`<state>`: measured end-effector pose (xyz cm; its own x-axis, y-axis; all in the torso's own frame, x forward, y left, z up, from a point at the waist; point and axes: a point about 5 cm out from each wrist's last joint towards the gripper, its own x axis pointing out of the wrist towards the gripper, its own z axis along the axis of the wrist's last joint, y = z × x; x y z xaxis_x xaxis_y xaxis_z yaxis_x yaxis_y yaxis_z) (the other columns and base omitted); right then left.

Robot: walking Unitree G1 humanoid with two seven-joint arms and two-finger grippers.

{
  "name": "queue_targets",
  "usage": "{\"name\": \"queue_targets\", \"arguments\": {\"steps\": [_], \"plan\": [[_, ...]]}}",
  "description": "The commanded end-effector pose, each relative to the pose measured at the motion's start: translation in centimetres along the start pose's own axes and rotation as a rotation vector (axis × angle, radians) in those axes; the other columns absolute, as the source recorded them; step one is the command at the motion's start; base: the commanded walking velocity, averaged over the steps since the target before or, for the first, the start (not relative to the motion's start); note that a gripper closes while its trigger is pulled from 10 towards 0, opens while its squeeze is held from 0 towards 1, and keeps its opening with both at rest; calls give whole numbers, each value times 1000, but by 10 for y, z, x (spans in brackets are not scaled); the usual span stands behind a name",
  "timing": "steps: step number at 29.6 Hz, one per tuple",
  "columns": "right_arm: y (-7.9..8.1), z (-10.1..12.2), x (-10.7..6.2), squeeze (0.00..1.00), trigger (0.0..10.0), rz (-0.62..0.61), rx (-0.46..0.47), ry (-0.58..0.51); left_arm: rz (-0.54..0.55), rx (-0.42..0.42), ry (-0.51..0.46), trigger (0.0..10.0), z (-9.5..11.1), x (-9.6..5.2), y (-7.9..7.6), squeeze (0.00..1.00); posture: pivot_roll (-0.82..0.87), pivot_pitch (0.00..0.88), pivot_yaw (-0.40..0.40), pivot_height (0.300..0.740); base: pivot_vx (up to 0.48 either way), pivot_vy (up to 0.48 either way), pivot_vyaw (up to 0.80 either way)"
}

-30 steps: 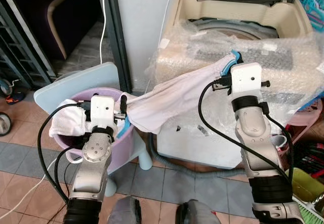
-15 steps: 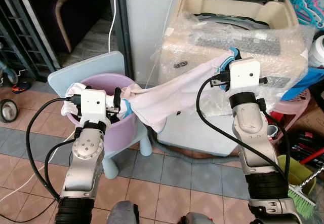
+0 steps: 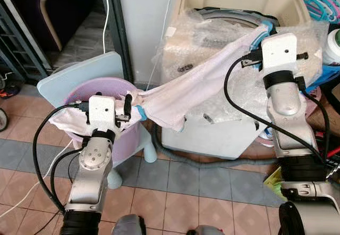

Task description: Clothes washing

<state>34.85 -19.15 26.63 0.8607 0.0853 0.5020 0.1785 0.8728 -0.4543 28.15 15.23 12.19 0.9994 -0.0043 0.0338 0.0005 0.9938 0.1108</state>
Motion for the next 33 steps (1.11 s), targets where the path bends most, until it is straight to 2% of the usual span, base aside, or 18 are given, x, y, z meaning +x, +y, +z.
{"name": "queue_targets", "arguments": {"steps": [1,6,15,18,19,21,22,23,25,26,29,33], "plan": [[-22,0,8,0,10000,-42,-12,-14,-29,-15,4,10000,0,1,-8,0,-21,84,1,740,352,0,0],[-25,11,28,0,10000,0,-12,-71,-34,-18,-1,10000,1,2,-10,0,-15,76,-4,740,400,0,0],[-15,22,44,0,10000,96,27,-116,-30,-22,2,10000,-1,0,-10,0,-10,73,-6,740,480,0,0],[-12,28,51,0,10000,141,9,-153,-25,-28,14,10000,-2,-1,-10,0,-11,73,-4,740,480,0,0],[-13,33,58,0,10000,164,-9,-174,-19,-32,30,10000,-4,-2,-10,0,-10,72,-3,740,480,0,0],[-16,40,66,0,10000,177,-4,-182,-15,-37,45,10000,-7,-3,-10,0,-11,72,-2,740,330,0,0],[-19,48,76,0,10000,191,-16,-194,-13,-44,56,10000,-9,-4,-10,0,-12,72,-2,740,326,0,0],[-19,48,76,0,10000,191,-16,-194,-13,-44,56,10000,-9,-4,-10,0,-12,72,-2,740,326,0,0],[-28,68,94,0,10000,204,-32,-214,-11,-49,60,10000,-10,-3,-10,0,-12,69,-9,740,330,0,0],[-28,68,94,0,10000,204,-32,-214,-11,-49,60,10000,-10,-3,-10,0,-12,69,-9,740,330,0,0],[-40,90,110,0,10000,179,-44,-229,25,-48,71,10000,-10,-2,-9,0,-5,66,-20,740,260,0,0],[-48,103,116,0,10000,153,-81,-251,32,-54,71,10000,-10,-3,-10,0,5,65,-30,740,0,0,0]]}}
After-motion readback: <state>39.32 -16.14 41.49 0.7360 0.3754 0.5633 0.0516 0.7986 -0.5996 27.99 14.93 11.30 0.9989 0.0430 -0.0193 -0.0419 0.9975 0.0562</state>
